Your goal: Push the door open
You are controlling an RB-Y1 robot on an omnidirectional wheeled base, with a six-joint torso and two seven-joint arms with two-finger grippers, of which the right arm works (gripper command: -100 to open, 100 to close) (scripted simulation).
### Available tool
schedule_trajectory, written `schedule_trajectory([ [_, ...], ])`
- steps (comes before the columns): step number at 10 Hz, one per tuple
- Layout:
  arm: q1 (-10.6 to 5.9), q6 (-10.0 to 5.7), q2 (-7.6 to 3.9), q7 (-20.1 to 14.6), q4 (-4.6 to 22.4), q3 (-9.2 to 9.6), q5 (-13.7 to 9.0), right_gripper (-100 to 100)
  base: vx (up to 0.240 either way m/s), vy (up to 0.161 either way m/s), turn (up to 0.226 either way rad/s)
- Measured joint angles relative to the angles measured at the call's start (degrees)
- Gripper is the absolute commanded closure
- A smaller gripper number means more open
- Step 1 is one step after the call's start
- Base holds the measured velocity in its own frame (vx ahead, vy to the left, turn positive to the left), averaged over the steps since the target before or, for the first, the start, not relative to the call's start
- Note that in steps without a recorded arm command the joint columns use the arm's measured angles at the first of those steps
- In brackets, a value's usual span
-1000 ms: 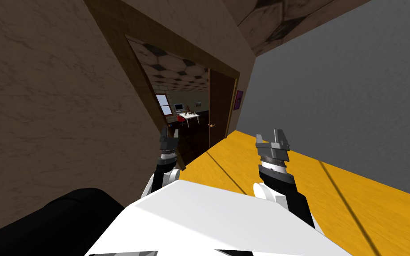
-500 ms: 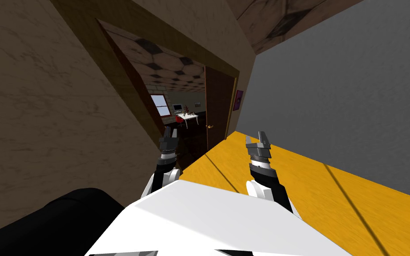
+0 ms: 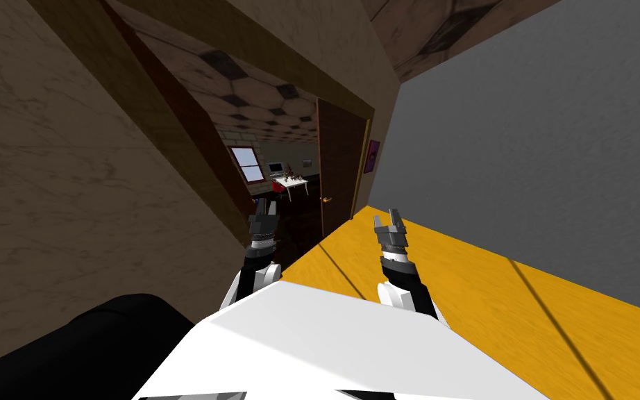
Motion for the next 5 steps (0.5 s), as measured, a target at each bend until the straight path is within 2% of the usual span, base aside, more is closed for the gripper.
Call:
schedule_trajectory([
  [2,-0.86,-0.65,-0.51,-0.2,2.3,1.14,0.0,-100,0.135,-0.033,-0.019],
  [4,-1.64,-1.78,-1.00,-0.3,5.3,2.92,0.1,-100,0.155,-0.020,-0.025],
  [5,-2.36,-1.85,-1.19,-0.4,6.7,3.84,0.1,-100,0.152,-0.026,-0.016],
])
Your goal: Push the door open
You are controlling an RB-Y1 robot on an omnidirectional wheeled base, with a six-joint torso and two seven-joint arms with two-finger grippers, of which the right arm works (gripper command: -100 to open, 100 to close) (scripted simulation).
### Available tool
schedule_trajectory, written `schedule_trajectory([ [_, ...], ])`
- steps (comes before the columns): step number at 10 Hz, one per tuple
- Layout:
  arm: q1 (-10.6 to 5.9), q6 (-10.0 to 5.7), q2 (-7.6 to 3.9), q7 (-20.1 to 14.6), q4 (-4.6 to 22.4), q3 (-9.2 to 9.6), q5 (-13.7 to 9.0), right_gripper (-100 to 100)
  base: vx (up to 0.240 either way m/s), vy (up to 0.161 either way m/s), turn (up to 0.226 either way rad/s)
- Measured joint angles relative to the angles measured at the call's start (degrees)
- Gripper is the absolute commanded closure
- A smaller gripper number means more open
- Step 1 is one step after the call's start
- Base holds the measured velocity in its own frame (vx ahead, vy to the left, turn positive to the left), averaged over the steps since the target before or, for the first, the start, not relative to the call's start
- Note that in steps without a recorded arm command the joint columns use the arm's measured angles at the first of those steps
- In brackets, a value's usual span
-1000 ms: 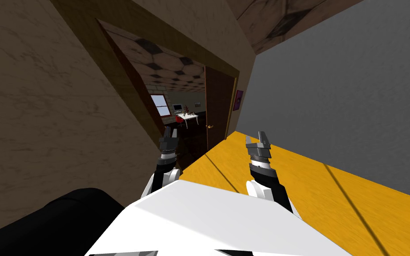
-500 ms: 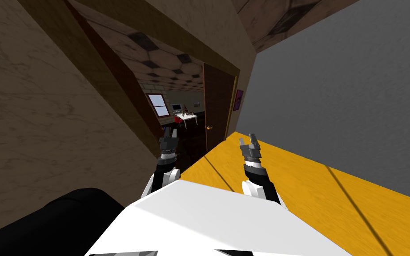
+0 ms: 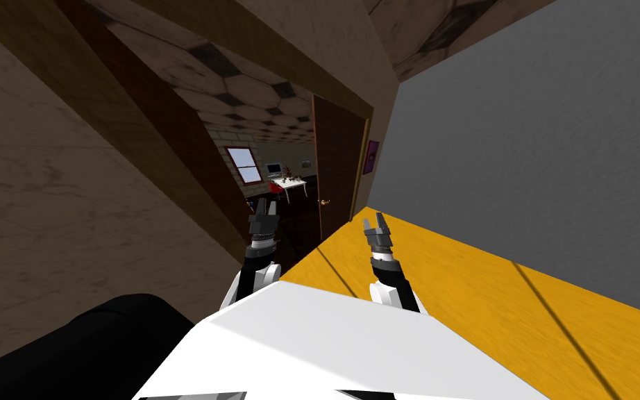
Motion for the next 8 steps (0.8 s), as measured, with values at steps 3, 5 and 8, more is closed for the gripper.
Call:
schedule_trajectory([
  [3,-1.23,-0.43,-0.46,-0.2,3.1,2.14,0.1,-100,0.096,-0.019,-0.015],
  [5,-2.25,-0.69,-1.24,-0.6,5.3,3.35,-0.1,-100,0.138,-0.023,-0.027],
  [8,-3.41,-1.54,-1.61,-0.8,8.9,5.73,0.0,-100,0.117,-0.018,-0.016],
])
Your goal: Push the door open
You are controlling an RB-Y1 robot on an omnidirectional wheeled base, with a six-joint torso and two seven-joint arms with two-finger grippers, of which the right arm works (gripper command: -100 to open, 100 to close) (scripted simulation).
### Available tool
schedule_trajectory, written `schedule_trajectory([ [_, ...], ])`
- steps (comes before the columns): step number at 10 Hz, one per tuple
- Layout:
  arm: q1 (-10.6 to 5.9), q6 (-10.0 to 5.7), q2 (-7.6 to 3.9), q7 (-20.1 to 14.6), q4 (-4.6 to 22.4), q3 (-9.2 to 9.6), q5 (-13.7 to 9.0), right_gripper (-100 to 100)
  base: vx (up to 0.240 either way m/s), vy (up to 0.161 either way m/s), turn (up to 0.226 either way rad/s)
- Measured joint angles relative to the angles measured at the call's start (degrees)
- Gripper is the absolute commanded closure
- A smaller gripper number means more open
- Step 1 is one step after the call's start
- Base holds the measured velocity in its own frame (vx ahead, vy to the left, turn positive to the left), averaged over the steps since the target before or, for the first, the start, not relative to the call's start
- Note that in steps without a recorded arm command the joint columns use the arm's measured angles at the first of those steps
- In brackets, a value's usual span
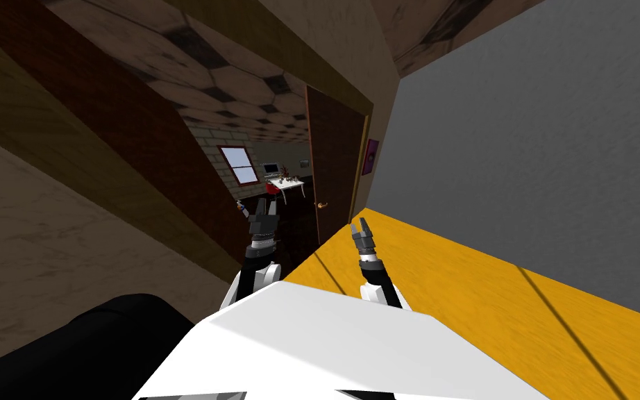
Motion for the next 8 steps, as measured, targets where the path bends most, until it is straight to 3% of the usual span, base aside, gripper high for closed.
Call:
schedule_trajectory([
  [4,-1.65,-1.44,-0.79,-0.6,4.7,2.44,-0.1,-100,0.092,-0.026,-0.017],
  [6,-3.20,-1.73,-0.46,-0.5,7.8,4.25,0.1,-100,0.132,-0.029,-0.027],
  [8,-3.67,-2.14,-0.86,-0.6,9.8,6.02,0.1,-100,0.117,-0.026,-0.017],
])
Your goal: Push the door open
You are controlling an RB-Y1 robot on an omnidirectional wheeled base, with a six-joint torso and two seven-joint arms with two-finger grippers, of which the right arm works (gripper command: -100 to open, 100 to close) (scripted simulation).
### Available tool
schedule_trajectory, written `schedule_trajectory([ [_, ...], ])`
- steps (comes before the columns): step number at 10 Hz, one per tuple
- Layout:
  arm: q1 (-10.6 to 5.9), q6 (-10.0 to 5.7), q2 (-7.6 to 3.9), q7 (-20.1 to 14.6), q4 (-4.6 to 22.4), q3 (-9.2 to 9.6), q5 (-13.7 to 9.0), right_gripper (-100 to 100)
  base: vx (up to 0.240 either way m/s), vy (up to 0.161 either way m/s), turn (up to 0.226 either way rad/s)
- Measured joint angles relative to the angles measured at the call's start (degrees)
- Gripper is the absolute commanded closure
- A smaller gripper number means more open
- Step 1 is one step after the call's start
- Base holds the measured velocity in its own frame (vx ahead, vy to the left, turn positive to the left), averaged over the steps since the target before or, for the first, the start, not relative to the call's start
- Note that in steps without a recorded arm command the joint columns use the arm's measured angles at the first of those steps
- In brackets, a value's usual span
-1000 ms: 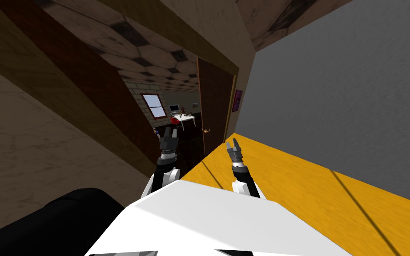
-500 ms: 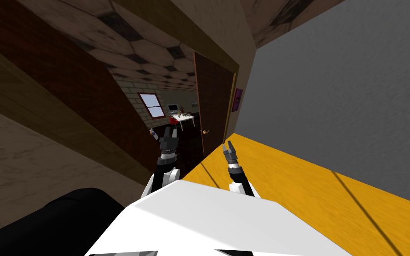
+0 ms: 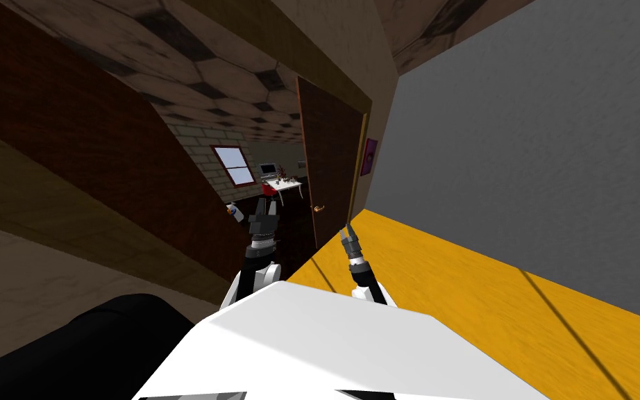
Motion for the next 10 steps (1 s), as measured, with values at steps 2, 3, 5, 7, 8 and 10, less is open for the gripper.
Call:
schedule_trajectory([
  [2,-0.92,-0.74,-0.02,-0.1,2.6,1.42,0.1,-100,0.118,-0.013,-0.015],
  [3,-1.55,-1.04,-0.30,-0.3,3.9,1.91,0.0,-100,0.093,-0.006,-0.019],
  [5,-2.12,-1.53,-0.46,-0.5,5.9,3.37,0.0,-100,0.100,-0.012,-0.018],
  [7,-2.84,-2.11,-0.48,-0.5,8.2,4.84,0.1,-100,0.093,-0.022,-0.019],
  [8,-3.43,-2.64,-0.64,-0.7,9.7,5.41,0.1,-100,0.121,-0.017,-0.030],
  [10,-4.59,-3.29,-0.63,-0.8,12.9,7.38,0.1,-100,0.162,-0.010,-0.024],
])
